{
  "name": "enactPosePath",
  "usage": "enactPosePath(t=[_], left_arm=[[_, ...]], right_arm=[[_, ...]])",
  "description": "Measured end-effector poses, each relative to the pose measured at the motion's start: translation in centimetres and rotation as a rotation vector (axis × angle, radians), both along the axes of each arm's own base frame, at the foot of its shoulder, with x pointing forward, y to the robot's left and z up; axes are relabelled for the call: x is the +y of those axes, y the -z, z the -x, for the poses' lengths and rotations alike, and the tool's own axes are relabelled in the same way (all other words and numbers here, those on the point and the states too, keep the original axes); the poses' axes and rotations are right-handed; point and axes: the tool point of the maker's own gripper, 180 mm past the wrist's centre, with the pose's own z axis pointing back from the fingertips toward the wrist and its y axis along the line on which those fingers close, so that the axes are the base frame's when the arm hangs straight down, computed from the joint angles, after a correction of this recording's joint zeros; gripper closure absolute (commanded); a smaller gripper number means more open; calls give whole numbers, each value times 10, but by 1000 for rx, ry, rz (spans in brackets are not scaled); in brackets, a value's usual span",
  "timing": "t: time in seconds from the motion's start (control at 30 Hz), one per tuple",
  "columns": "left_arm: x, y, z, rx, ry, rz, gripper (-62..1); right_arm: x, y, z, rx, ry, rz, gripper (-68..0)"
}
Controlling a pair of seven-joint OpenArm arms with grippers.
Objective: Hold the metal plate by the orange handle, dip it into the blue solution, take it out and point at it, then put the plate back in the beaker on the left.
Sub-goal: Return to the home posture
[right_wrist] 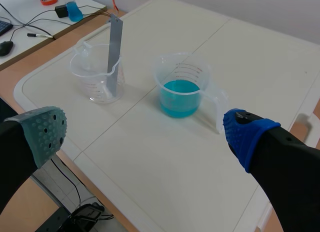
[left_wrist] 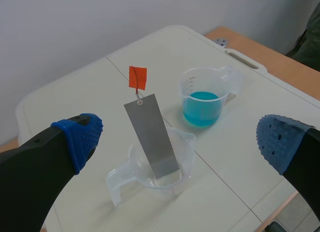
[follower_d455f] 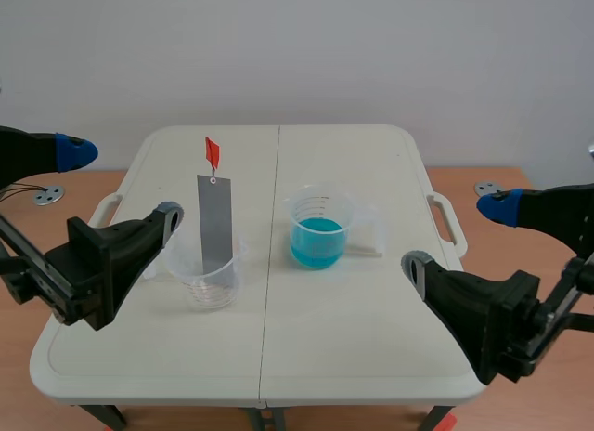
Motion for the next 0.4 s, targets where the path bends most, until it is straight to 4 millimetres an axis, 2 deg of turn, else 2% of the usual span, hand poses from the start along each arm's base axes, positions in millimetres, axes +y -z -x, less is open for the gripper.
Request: enactPosePath(t=[0.4], left_arm=[[0,1,0,6,-1,-4,-623]], right_arm=[[0,-3,-3,-14,0,0,-652]])
